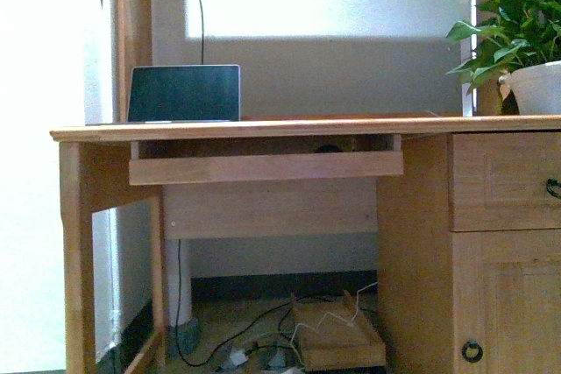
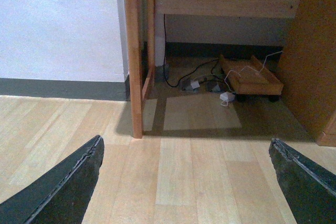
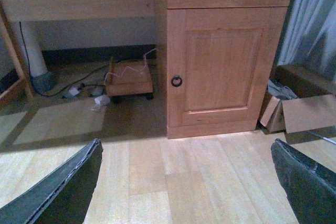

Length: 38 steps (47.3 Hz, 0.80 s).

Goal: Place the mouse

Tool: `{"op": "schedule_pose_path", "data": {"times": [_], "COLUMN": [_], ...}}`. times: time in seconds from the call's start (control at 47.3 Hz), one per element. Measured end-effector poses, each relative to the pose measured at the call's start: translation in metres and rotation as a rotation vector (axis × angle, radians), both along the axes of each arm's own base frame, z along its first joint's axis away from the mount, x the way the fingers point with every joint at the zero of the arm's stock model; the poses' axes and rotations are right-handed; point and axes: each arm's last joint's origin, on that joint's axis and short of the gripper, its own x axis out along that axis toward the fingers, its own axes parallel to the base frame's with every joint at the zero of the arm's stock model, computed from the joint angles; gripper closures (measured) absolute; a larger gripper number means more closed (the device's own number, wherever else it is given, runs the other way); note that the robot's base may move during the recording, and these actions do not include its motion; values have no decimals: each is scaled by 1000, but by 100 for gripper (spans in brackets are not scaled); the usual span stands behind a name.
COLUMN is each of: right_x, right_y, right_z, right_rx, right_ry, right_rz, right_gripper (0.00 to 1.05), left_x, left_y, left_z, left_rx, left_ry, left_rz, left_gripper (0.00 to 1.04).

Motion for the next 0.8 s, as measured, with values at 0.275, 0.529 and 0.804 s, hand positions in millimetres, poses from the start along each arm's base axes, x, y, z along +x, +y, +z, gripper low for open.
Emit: {"op": "schedule_pose_path", "data": {"times": [0.275,0.529,0.804], "right_x": [0,0,0], "right_y": [0,0,0], "right_z": [0,0,0], "right_rx": [0,0,0], "right_ry": [0,0,0], "right_rz": [0,0,0], "right_gripper": [7,7,7], "left_x": [0,0,0], "left_y": [0,0,0], "left_z": [0,0,0], "left_rx": [0,0,0], "left_ry": [0,0,0], "left_rz": [0,0,0], "left_gripper": [8,8,8]}}
